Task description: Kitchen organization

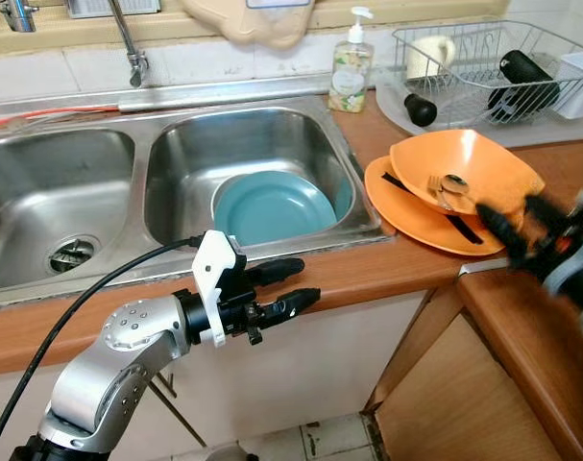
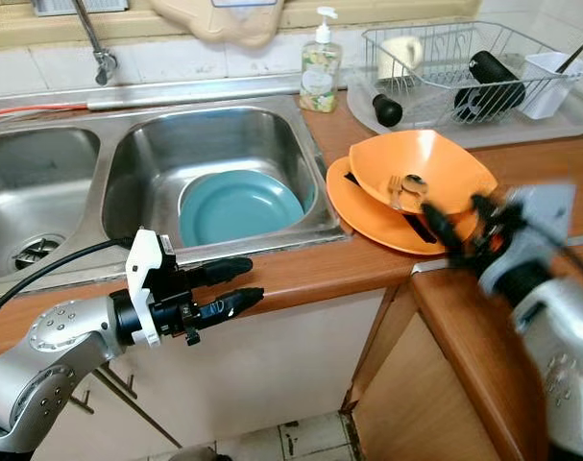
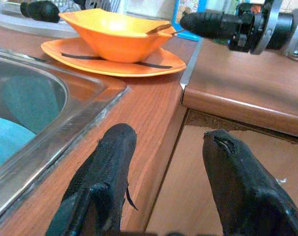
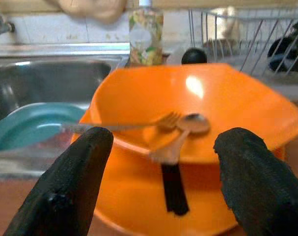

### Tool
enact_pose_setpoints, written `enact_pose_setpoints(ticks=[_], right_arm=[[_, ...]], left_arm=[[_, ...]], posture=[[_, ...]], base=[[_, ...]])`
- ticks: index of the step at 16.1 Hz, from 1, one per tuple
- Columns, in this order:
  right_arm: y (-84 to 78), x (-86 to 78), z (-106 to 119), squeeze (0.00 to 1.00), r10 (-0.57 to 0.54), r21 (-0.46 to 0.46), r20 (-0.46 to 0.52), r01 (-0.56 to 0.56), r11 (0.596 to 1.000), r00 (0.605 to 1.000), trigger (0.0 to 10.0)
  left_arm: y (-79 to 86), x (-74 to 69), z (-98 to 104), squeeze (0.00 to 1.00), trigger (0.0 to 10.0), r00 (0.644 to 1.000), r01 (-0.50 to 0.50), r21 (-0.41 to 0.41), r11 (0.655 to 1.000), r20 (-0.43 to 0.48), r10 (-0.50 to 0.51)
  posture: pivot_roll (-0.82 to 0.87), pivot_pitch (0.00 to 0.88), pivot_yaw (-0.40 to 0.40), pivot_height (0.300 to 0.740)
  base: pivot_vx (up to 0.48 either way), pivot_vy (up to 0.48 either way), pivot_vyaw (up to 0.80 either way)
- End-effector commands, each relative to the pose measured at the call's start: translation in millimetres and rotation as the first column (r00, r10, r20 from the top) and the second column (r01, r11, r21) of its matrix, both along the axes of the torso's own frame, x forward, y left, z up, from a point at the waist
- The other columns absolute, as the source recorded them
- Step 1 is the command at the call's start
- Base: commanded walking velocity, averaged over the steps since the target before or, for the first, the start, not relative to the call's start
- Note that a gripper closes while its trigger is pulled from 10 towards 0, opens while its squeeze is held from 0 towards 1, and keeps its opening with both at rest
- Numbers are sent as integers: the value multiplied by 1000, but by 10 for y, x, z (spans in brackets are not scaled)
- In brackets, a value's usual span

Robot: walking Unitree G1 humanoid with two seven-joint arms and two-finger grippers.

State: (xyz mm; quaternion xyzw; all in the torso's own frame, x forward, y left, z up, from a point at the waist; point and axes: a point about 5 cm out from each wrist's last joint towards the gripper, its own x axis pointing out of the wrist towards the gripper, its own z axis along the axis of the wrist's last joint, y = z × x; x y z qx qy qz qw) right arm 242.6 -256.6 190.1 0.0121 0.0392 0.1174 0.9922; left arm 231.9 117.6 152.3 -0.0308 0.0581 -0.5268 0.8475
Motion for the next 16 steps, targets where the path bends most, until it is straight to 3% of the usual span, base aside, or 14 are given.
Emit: enact_pose_setpoints(ticks=[1,2,3,11,16], right_arm=[[26,13,6,0,11,7,-3,-11,1000,1000,2627],[29,21,-14,0,0,8,-14,0,1000,1000,314],[34,46,-39,0,-23,21,-18,24,1000,1000,0],[81,159,-82,0,-113,115,-9,114,987,994,0],[103,205,-110,0,-130,123,-22,132,984,991,0]], left_arm=[[-22,-26,39,0,10000,1000,20,1,1000,10,-20],[-25,-28,38,0,10000,1000,21,0,1000,9,-21],[-29,-30,36,0,10000,1000,22,0,1000,8,-22],[-46,-24,38,0,10000,1000,20,-2,1000,10,-20],[-49,-22,41,0,10000,1000,18,-2,1000,13,-18]], posture=[[-53,0,43,740],[-51,0,43,740],[-51,0,43,740],[-46,0,39,740],[-42,0,36,740]], base=[[0,0,0],[0,0,0],[0,0,0],[0,0,0],[0,0,0]])
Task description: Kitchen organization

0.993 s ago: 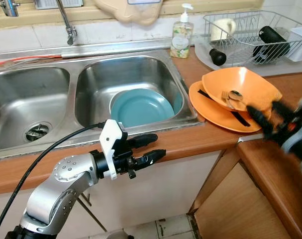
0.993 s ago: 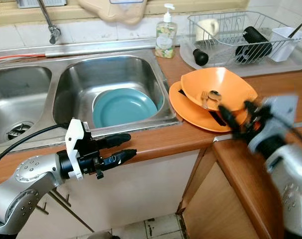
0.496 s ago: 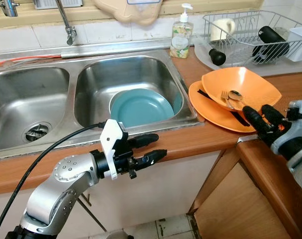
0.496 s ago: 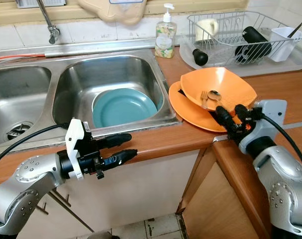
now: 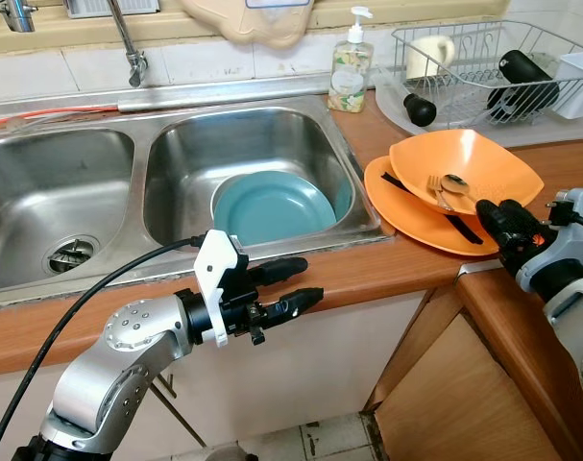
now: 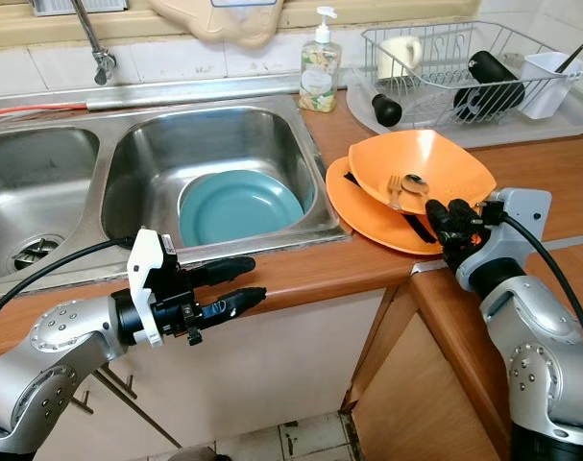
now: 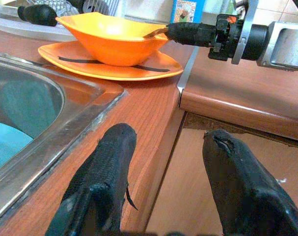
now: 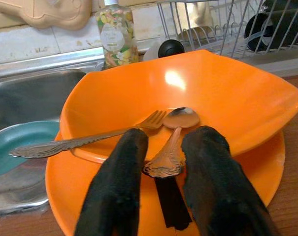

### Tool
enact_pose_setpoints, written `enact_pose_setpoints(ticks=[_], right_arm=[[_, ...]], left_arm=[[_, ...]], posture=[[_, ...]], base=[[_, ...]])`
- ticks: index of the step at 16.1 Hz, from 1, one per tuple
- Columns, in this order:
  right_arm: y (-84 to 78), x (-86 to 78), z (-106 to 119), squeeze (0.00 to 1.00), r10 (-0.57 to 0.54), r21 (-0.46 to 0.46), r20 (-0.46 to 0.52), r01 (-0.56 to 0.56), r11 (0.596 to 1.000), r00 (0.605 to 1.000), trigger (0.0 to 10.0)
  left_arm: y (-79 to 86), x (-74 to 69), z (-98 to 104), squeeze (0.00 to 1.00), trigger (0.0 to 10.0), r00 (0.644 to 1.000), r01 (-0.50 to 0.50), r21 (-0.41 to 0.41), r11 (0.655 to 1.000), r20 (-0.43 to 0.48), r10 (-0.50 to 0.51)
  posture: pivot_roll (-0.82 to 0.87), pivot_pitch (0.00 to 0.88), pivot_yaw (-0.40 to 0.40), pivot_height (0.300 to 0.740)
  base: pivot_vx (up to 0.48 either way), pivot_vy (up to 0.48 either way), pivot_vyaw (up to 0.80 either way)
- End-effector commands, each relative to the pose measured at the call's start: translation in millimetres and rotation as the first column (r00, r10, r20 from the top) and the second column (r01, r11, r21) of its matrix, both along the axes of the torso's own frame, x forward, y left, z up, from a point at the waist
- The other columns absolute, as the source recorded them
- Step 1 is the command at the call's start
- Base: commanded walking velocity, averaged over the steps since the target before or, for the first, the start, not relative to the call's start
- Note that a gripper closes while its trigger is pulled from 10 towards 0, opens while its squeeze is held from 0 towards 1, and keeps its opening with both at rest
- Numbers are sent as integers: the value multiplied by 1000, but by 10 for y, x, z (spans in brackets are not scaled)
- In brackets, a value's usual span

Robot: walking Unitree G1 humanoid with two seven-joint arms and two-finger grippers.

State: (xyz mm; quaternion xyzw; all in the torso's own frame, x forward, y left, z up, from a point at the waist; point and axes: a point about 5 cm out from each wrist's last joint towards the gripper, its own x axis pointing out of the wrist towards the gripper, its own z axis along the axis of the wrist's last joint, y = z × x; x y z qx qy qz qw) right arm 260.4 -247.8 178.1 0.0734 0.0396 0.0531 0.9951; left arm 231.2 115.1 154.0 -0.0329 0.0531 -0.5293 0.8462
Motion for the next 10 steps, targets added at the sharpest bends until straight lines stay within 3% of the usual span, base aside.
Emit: enact_pose_setpoints(ticks=[1,10], right_arm=[[23,33,11,0,3,9,3,-3,1000,1000,0],[-66,58,125,0,-39,3,53,39,999,998,0]], left_arm=[[-20,-16,23,0,10000,1000,12,8,1000,6,-12],[-4,6,42,0,10000,1000,-2,18,1000,29,1]], posture=[[-42,0,35,740],[-44,0,34,740]], base=[[0,0,0],[0,0,0]])
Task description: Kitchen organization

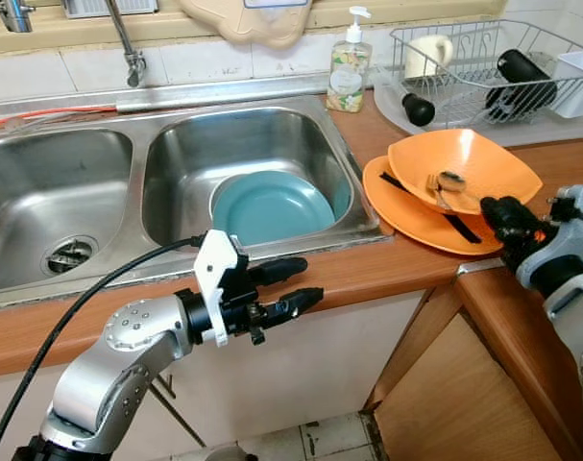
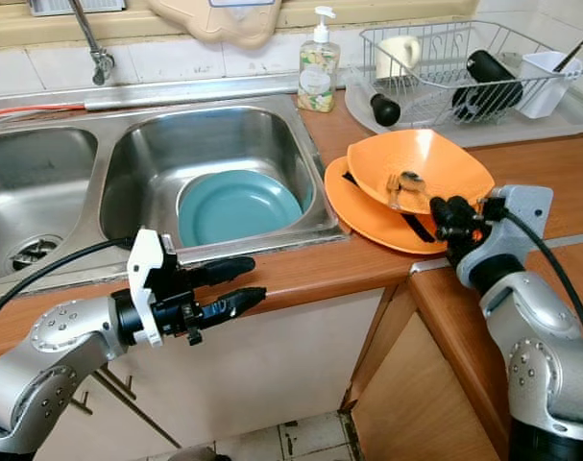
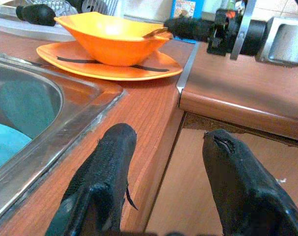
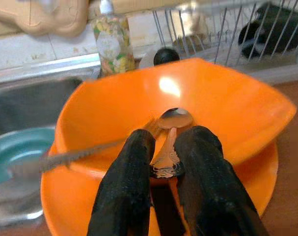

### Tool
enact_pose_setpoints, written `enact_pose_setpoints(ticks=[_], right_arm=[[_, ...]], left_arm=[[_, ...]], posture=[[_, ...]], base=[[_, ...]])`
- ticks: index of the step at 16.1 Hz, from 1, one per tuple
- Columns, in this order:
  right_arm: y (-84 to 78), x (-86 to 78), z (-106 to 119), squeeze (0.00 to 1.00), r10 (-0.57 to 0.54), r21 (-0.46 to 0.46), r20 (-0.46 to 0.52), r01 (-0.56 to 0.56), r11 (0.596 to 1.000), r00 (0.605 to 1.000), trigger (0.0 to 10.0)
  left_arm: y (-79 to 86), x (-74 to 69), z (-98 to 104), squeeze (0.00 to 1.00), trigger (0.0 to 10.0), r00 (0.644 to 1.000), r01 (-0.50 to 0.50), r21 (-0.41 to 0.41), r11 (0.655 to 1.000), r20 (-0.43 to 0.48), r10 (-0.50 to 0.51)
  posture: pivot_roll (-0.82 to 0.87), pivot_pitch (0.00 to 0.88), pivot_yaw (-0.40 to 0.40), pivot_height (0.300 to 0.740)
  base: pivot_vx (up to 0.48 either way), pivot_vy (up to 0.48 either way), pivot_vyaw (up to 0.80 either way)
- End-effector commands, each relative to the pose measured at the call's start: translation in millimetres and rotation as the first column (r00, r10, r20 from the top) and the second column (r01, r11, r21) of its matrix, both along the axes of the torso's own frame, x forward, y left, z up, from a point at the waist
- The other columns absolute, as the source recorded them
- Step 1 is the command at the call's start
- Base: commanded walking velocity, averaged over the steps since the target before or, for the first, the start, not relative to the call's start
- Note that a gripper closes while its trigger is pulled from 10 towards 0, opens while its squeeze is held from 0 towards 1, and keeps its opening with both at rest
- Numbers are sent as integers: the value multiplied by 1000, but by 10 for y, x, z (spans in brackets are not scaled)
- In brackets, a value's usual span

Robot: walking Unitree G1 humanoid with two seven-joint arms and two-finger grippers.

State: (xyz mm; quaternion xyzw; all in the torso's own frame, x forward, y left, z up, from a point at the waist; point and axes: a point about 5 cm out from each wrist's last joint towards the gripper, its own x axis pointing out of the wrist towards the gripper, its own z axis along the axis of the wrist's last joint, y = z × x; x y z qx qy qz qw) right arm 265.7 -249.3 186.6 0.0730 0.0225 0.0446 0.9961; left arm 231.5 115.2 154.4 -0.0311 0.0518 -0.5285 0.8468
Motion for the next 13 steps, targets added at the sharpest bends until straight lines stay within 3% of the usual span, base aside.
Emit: enact_pose_setpoints(ticks=[1,2,4,6,9,13], right_arm=[[-65,9,76,0,-23,5,38,23,1000,999,0],[-56,16,239,0,13,11,114,-14,1000,993,0],[-19,18,307,0,47,5,141,-48,999,989,0],[227,10,414,0,217,-26,161,-215,976,963,0],[555,-7,465,0,396,-69,156,-390,918,905,0],[827,-44,501,0,536,-105,142,-526,844,832,0]], left_arm=[[-3,14,48,0,10000,999,-5,20,1000,36,4],[-12,75,102,0,10000,996,-25,36,999,87,21],[-21,105,133,0,10000,994,-30,42,999,111,25],[-27,252,245,0,10000,962,-105,93,990,262,78],[-54,436,381,0,10000,886,-190,144,971,451,106],[-65,575,517,0,10000,792,-260,162,952,600,114]], posture=[[-44,0,34,740],[-44,0,34,740],[-44,0,34,740],[-42,0,34,740],[-34,0,29,740],[-33,0,27,740]], base=[[0,0,0],[0,0,0],[0,0,0],[0,0,0],[0,0,0],[0,0,0]])
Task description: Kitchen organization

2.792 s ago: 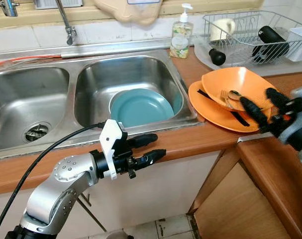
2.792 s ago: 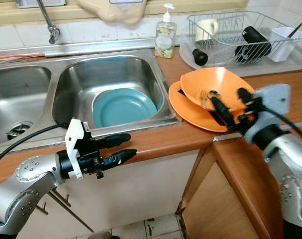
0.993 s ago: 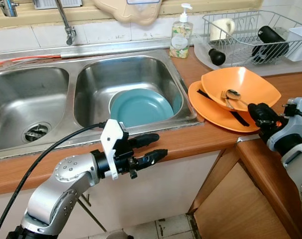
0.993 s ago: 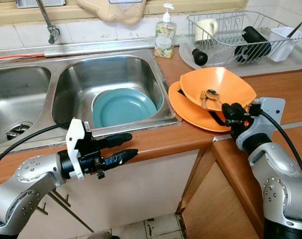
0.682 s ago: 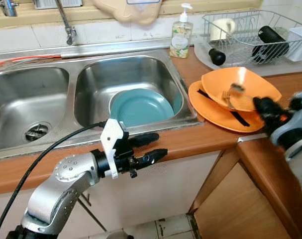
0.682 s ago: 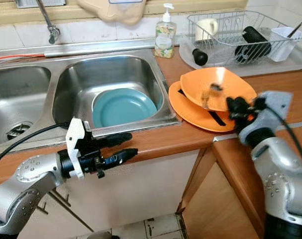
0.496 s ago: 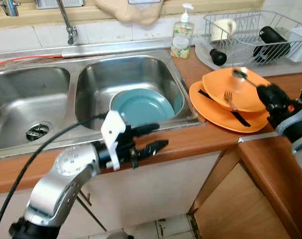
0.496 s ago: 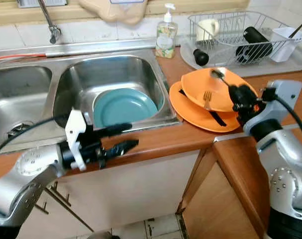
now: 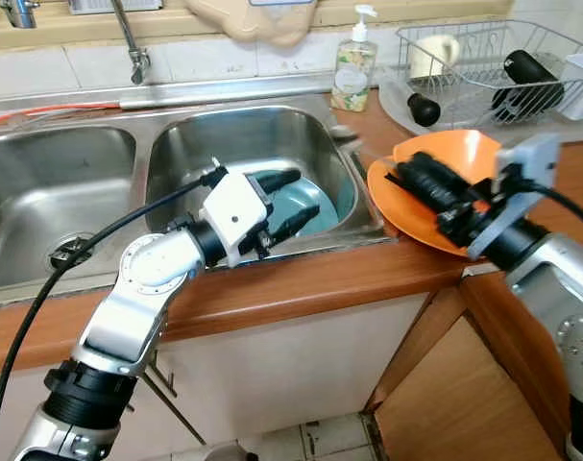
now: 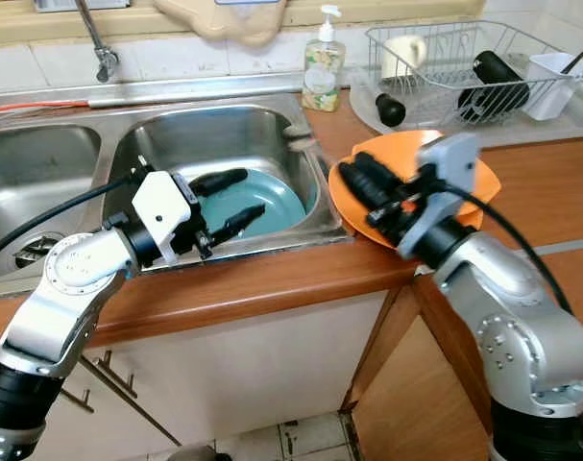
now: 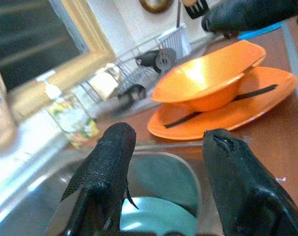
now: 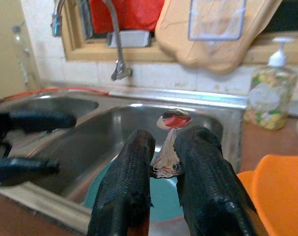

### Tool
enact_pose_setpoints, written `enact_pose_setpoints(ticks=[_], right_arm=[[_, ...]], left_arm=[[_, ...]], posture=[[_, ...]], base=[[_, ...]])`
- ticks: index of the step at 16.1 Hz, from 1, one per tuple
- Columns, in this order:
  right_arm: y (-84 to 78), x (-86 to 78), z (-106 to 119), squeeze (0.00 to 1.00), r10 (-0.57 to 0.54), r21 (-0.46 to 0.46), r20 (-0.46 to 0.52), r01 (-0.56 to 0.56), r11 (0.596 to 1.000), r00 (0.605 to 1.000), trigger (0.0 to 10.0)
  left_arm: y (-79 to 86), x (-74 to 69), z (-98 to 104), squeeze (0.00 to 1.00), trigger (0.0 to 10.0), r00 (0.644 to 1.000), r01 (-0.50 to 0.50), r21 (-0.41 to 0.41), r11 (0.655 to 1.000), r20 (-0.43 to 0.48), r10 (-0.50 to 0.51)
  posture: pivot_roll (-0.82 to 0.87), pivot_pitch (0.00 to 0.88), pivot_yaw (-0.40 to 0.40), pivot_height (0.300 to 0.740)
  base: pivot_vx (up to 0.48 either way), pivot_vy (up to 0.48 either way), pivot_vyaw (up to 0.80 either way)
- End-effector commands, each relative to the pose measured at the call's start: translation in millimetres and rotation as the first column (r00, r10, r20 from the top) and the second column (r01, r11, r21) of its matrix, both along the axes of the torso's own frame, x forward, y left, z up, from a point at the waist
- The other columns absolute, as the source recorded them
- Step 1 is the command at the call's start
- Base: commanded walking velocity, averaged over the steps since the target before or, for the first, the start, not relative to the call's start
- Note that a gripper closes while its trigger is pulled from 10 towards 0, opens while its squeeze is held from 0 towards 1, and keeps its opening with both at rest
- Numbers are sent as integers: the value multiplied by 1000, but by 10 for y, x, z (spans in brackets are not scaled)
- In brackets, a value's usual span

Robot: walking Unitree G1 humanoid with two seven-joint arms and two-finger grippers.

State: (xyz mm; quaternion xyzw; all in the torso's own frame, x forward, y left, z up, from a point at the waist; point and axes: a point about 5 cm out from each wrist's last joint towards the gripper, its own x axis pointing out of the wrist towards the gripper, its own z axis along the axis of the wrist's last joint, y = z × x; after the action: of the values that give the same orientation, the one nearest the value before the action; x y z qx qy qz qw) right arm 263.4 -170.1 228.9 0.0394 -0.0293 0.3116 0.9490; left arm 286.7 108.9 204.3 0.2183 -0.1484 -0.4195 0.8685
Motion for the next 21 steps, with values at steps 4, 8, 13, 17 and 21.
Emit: enact_pose_setpoints(ticks=[4,8,13,17,21], right_arm=[[163,-41,61,0,98,-56,2,-98,994,995,0],[249,-32,110,0,137,-90,6,-136,987,991,0],[355,-77,131,0,167,-96,1,-166,981,986,0],[398,-76,141,0,177,-98,-3,-177,979,984,0],[425,-78,153,0,197,-109,-7,-196,974,980,0]], left_arm=[[-60,101,43,0,8196,991,-23,61,998,136,14],[-142,192,87,0,10000,977,-10,88,996,215,-9],[-224,253,61,0,0,967,42,143,989,244,-76],[-222,295,33,0,0,949,27,222,975,299,-95],[-184,338,20,0,0,941,-21,254,967,333,-67]], posture=[[-33,0,-5,740],[-49,0,6,740],[-63,0,17,740],[-59,0,15,740],[-61,0,12,740]], base=[[0,0,0],[0,0,0],[0,0,0],[0,0,0],[0,0,0]])
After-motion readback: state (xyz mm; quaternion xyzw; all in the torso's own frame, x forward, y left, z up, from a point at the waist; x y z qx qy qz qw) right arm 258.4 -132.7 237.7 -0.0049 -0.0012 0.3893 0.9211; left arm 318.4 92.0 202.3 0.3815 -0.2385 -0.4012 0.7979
